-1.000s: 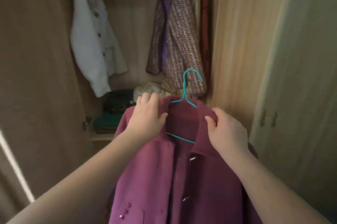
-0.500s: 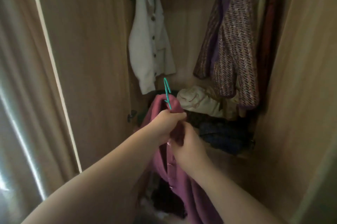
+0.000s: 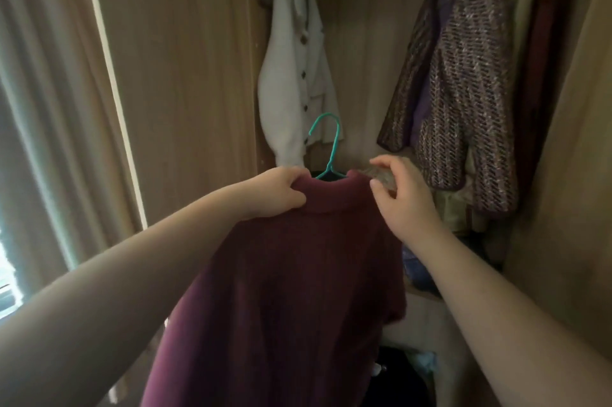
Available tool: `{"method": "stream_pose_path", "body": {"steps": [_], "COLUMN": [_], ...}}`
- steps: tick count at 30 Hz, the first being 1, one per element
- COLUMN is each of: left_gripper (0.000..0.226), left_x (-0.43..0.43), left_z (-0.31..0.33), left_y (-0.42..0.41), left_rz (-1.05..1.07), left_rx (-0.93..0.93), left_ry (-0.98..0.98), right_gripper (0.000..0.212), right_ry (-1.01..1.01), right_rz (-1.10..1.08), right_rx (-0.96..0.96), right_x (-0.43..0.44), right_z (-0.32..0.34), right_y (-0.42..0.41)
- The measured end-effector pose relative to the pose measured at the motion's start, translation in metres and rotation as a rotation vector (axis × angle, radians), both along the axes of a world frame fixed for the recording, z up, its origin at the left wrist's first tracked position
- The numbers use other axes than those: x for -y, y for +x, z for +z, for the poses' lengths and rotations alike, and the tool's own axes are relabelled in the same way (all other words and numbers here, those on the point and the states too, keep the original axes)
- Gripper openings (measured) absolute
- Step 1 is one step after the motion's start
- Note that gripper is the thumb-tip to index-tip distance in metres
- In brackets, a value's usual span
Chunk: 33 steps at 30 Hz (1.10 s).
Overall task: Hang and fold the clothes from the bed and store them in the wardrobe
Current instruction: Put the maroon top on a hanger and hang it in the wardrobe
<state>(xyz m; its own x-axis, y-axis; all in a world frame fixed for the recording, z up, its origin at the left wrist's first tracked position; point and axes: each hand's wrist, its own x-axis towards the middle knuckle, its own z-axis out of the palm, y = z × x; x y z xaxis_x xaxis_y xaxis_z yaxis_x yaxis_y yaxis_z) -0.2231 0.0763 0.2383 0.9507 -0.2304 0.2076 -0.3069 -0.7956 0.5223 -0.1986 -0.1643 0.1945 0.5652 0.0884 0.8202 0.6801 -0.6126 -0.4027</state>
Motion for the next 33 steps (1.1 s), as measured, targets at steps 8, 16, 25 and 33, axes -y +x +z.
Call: {"method": "stream_pose_path", "body": {"steps": [8,16,25,33], "left_gripper": [0.022,0.040,0.046,0.038], "left_x": [-0.015,0.005,0.036,0.099], "left_z": [0.026,0.062,0.127,0.186], "left_y": [0.072,0.203,0.337,0.417], "left_rz": [-0.233,-0.538,-0.620,-0.657], "left_rx": [0.186,0.405,0.652,0.865], "left_ry": [0.129,0.172,-0.043,-0.197], "right_gripper": [0.040,0.020,0.030,0.036], "right_ry": [-0.389,-0.545,-0.581,-0.597], "right_rz": [-0.070,-0.327,-0.922,-1.189], "right_rx": [-0.347,-0.393,0.137,0.396], "right_x": [0.023,0.039,0.027,0.076], "right_z": [0.024,0.087,0.142,0.217], "right_y": [0.065,0.117,0.153,0.223]}}
